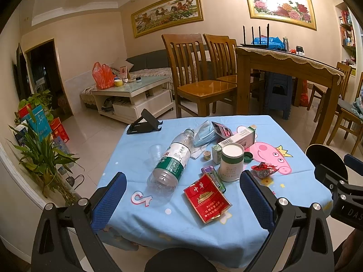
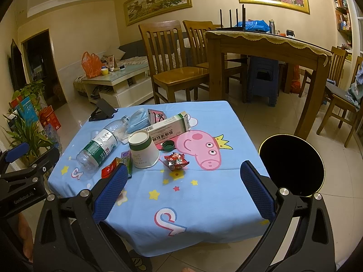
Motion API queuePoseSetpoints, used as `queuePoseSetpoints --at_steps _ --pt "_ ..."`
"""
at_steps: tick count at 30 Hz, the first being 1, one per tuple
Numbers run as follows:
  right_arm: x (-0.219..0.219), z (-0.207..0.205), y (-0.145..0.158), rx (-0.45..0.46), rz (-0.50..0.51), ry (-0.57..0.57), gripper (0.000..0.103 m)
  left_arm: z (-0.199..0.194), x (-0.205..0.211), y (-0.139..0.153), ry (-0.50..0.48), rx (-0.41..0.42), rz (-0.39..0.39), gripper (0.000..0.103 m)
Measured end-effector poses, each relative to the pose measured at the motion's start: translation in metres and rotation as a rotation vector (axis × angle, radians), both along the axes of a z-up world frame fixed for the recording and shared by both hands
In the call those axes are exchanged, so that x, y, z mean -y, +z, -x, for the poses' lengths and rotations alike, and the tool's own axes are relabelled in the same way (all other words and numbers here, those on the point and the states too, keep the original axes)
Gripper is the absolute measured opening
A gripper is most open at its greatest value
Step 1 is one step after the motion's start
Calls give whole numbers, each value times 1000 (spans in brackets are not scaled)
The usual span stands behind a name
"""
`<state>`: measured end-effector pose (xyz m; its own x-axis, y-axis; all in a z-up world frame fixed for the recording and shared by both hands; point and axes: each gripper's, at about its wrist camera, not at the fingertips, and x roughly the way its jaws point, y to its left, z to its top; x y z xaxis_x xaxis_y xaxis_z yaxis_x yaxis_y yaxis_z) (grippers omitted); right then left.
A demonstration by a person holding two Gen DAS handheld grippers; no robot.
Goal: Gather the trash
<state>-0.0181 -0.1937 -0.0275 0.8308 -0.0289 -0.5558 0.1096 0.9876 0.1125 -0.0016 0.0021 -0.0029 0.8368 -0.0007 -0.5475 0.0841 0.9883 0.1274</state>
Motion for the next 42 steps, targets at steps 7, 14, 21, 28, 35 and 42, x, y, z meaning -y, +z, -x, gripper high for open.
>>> queuePoseSetpoints --at_steps 7,14,21,28,35,42 --pt "1 0 0 -1 1 1 98 0 0 0 0 1 0 97" --pt "1 0 0 -2 0 2 98 0 -1 0 -1 -3 2 97" --pt "-5 -2 -2 -3 0 6 98 0 -1 -1 0 -3 2 97" --pt "-8 -2 -3 -8 2 8 98 0 -4 -1 -1 -7 7 97" --pt "-18 -6 -6 -23 11 18 98 -2 -15 -8 -1 -20 19 97" --pt "-22 -17 -10 -43 23 28 98 -9 -24 -11 4 -36 36 97"
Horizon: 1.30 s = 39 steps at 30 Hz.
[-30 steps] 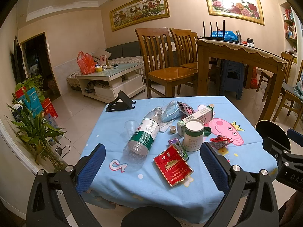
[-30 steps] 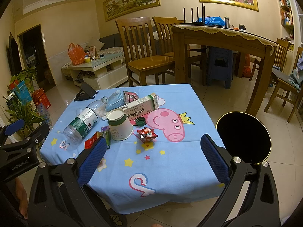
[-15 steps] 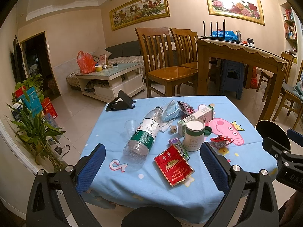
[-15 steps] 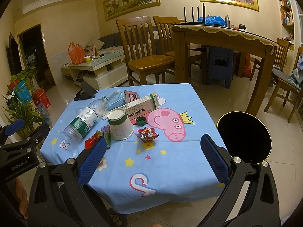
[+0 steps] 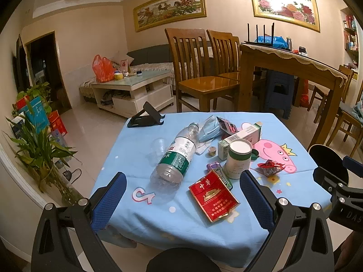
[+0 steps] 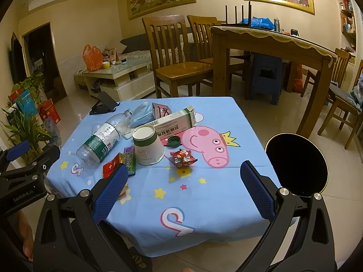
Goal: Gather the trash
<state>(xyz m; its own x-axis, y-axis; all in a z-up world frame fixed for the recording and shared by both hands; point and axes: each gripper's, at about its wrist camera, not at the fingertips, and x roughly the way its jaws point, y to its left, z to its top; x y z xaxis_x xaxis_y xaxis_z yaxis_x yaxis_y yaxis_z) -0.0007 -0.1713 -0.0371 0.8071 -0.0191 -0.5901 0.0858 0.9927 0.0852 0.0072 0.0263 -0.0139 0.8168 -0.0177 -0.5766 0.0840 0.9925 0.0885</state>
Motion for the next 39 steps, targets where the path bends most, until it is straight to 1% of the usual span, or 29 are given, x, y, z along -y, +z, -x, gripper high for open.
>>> queuePoseSetpoints --at_steps 8,11,13,15,18,19,20,22,23,25,28,30,31,32,34,36,37,39 --pt "-18 -13 -3 -16 30 22 98 -8 -18 -7 19 -21 18 97" --pt "-31 -24 -3 -22 48 62 98 -14 -33 -13 50 -37 26 97" --pt "-44 -32 -1 -19 72 116 98 -19 -50 -21 87 -47 22 97" --pt "-63 -43 -1 -31 109 192 98 -26 -74 -33 144 -75 15 97" --pt "-100 -65 -5 -63 139 339 98 -37 -114 -59 226 -152 35 97" --pt "-115 -77 -8 -87 137 392 98 -39 -123 -66 240 -171 44 97" --pt "-127 -89 -11 -107 135 420 98 -42 -135 -75 258 -196 57 97" --pt "-150 -120 -20 -178 77 469 98 -44 -151 -88 282 -229 72 97" --pt "-160 -142 -26 -220 33 467 98 -46 -157 -95 294 -248 77 97" --pt "-178 -176 -36 -273 -1 455 98 -47 -164 -103 297 -265 90 97" --pt "-193 -219 -55 -345 15 339 98 -44 -164 -109 284 -274 85 97" --pt "-192 -236 -69 -416 -14 257 97 -44 -162 -111 275 -276 74 97" --pt "-190 -244 -77 -454 -63 226 97 -44 -160 -111 273 -278 74 97" --pt "-188 -251 -86 -490 -137 220 97 -47 -161 -113 269 -280 76 97" --pt "-188 -261 -99 -527 -214 224 96 -50 -162 -116 263 -284 77 97" --pt "-190 -264 -103 -528 -259 244 72 -55 -159 -115 256 -286 83 97" --pt "-191 -261 -98 -513 -238 240 72 -56 -159 -113 250 -281 87 97" --pt "-187 -252 -88 -469 -218 267 69 -60 -157 -109 244 -267 90 97"
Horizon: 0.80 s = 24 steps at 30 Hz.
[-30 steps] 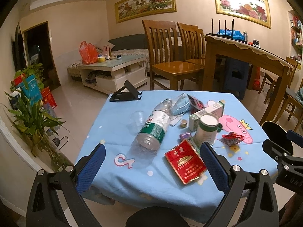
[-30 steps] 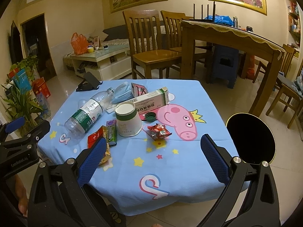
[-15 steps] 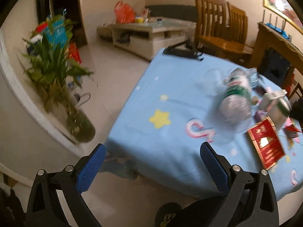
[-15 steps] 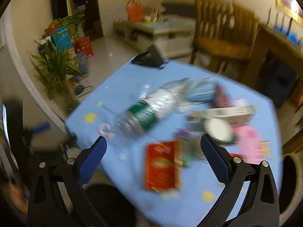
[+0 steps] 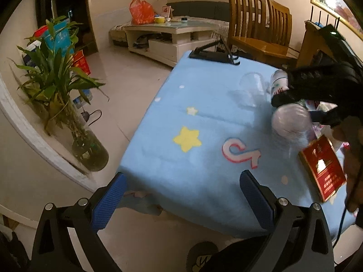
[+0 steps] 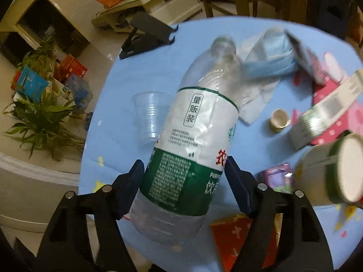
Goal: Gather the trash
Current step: 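Grasp the clear water bottle with the right tool while the left tool grasps the clear plastic cup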
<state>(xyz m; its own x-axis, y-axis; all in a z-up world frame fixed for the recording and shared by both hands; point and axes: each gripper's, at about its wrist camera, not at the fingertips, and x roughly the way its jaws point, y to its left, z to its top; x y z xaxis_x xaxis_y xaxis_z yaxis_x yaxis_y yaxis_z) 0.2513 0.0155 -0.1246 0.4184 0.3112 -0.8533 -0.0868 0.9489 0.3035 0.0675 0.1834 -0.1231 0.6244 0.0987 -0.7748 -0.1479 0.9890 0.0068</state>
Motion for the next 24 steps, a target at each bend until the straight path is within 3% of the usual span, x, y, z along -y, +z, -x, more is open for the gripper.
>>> queuePoseSetpoints --at_steps 6,8,16,21,22,24 --pt "47 36 59 148 -33 12 59 -39 14 17 -69 38 62 97" --pt "65 41 71 150 -54 19 59 -65 27 21 -109 36 75 96" --pt "87 41 65 94 30 88 59 -156 78 3 -193 -59 106 96" --pt "86 41 68 119 98 132 59 -180 84 -16 -222 -127 72 96" --pt "87 41 69 122 94 134 59 -183 83 -19 -221 -137 66 95" --pt "89 41 72 124 79 141 59 -189 84 -24 -242 -147 88 64"
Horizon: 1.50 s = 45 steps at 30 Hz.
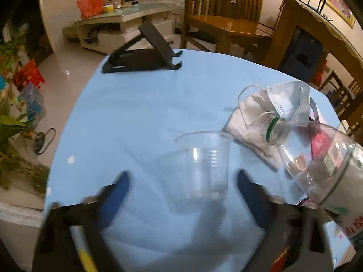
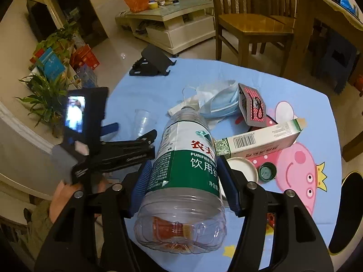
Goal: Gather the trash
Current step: 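Grasp the clear water bottle with the right tool while the left tool grasps the clear plastic cup, then carry bottle and cup over the black bin and open both tools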
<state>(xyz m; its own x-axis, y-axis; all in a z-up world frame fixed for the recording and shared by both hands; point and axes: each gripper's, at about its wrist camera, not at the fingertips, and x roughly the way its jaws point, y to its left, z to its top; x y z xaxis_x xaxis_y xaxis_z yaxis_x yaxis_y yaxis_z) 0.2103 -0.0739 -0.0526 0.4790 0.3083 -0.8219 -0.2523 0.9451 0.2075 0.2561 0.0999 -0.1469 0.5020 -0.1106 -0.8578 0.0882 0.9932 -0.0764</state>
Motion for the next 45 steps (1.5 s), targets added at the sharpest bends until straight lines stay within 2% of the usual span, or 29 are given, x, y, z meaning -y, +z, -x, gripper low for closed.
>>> queuePoseSetpoints --at_steps 2,3,5,8,11,15,17,21,25,28,31,34,36,37,38,39,42,45 --pt "0 1 1 -2 -4 9 59 2 -3 3 -3 29 -18 35" --pt "-1 1 1 -3 -5 14 59 4 -6 5 -9 28 28 33" --pt "-5 1 2 -7 0 33 59 13 -20 9 20 44 107 33" --pt "-12 3 5 -12 2 61 59 34 -35 19 79 101 54 33" --pt "-14 2 12 -17 -39 81 59 55 -50 25 109 111 74 34" --pt "6 8 30 7 -103 59 59 75 -41 44 75 149 47 36" --pt "37 19 41 37 -134 18 59 84 -23 59 26 178 46 36" --pt "117 51 55 105 -179 -94 59 100 38 89 -113 244 49 36" --pt "237 102 57 169 -259 -292 59 115 107 104 -263 262 63 36" --pt "310 132 45 189 -323 -424 59 124 182 108 -403 248 79 36" --pt "380 164 26 212 -371 -565 59 137 280 102 -572 232 77 36" --pt "422 182 10 225 -392 -638 59 147 363 85 -689 160 83 36" --pt "450 194 -1 232 -393 -692 59 143 406 67 -731 123 54 37" --pt "464 200 -8 234 -404 -715 59 142 428 56 -750 110 25 45" --pt "475 203 -14 233 -414 -726 59 142 442 50 -750 106 -8 63" --pt "483 206 -19 232 -421 -735 59 142 458 41 -740 108 -59 70" --pt "499 207 -40 206 -431 -742 59 147 472 26 -756 81 -78 73" --pt "503 193 -65 134 -398 -715 59 153 476 16 -748 64 -103 73"
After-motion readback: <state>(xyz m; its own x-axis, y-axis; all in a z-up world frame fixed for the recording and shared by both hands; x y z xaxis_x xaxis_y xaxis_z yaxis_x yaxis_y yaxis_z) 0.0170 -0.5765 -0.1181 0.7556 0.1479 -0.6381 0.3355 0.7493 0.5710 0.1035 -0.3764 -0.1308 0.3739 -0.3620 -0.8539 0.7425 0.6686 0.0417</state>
